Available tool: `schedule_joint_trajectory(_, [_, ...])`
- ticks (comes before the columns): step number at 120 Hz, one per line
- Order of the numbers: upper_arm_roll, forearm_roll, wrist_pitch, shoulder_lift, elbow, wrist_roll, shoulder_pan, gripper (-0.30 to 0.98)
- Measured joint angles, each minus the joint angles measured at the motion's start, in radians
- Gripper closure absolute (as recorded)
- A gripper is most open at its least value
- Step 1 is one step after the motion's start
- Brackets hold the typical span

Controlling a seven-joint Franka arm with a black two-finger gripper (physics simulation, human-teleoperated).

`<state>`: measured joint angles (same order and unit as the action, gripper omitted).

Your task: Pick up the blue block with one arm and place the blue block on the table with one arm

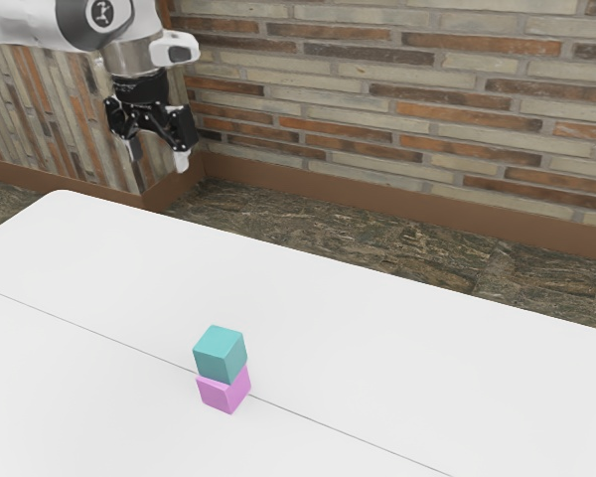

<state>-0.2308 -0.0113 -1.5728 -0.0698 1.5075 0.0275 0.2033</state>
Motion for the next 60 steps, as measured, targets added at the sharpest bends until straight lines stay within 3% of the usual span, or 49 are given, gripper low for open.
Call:
schedule_joint_trajectory(24, [0.027,-0.023,-0.056,0.014,0.027,0.024,0.008,0.00])
schedule_joint_trajectory(34, [0.065,-0.041,-0.110,0.110,0.204,0.017,0.009,0.00])
schedule_joint_trajectory(51, [0.078,0.053,-0.289,0.208,0.567,-0.014,0.025,0.00])
schedule_joint_trajectory(60, [0.098,0.111,-0.367,0.230,0.662,-0.037,0.017,0.00])
